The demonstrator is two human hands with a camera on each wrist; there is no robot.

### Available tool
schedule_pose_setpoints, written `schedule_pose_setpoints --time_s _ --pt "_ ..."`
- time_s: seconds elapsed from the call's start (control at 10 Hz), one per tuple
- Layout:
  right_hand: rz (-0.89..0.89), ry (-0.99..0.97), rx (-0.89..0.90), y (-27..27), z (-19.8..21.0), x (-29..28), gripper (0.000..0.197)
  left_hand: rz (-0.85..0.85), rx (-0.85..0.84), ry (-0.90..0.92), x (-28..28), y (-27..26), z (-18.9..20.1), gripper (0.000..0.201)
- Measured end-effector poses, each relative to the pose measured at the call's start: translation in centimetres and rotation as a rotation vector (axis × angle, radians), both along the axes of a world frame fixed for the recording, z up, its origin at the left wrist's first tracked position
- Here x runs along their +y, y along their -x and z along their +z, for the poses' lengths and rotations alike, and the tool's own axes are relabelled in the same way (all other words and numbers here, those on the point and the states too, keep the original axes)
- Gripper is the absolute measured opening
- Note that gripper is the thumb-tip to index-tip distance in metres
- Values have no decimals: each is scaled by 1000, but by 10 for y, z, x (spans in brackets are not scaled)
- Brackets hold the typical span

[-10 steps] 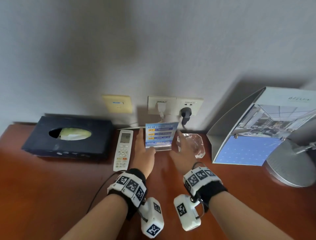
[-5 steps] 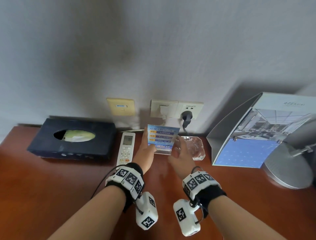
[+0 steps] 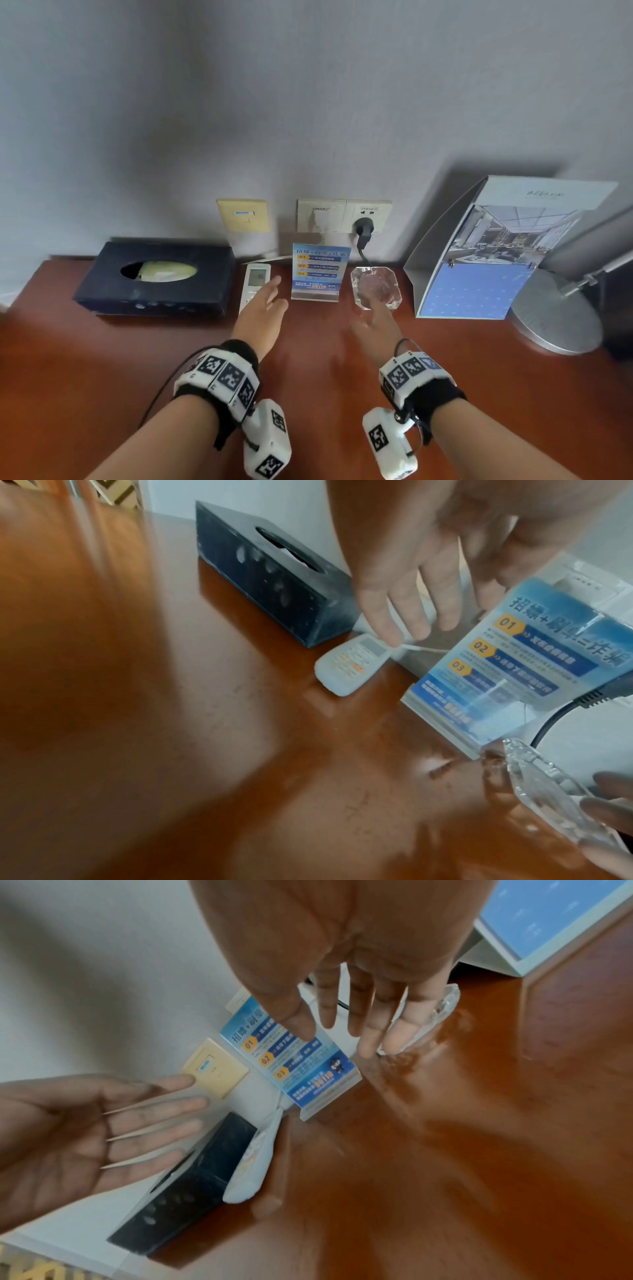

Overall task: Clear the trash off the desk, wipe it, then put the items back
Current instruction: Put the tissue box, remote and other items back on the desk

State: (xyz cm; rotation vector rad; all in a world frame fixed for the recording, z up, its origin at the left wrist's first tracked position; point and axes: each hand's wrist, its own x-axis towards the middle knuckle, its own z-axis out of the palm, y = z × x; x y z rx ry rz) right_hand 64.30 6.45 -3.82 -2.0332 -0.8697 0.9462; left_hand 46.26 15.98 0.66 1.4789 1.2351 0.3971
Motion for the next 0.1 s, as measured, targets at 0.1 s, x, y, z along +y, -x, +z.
schedule_pose_setpoints --time_s 0.1 --pt "57 111 -123 13 1 -20 38 -16 65 -108 -17 36 7 29"
